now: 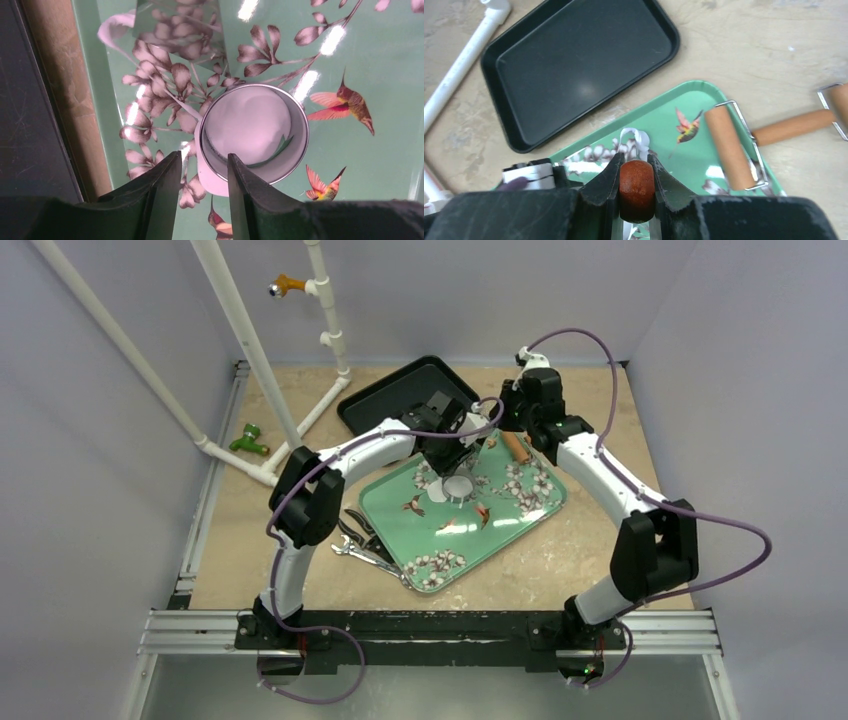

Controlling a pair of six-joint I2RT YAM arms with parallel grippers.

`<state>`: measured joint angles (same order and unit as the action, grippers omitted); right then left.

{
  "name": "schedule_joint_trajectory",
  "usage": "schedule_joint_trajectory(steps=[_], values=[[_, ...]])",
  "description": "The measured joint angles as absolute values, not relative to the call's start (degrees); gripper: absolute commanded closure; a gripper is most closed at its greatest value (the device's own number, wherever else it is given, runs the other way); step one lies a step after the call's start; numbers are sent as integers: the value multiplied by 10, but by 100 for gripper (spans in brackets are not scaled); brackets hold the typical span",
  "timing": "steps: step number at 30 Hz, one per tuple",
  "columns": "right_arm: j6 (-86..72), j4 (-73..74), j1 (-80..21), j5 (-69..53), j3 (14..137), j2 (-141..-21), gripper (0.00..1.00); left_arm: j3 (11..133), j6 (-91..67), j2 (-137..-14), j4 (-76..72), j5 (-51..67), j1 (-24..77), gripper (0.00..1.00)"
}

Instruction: Roll out the dumpling wrappers from the dough

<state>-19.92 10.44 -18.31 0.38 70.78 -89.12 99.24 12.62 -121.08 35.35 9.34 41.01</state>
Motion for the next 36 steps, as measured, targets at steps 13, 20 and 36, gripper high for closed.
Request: schedule_joint_trajectory(steps=[13, 20, 36], values=[[-163, 183, -183, 41, 716, -854, 100, 1055, 110, -1195, 432, 97, 379, 40], [-147, 227, -183, 85, 739, -853, 100, 1000, 116, -1150, 472, 22, 295, 40], [-131, 293, -183, 137, 780, -797, 100, 964, 118, -1183, 512, 14, 259, 49]])
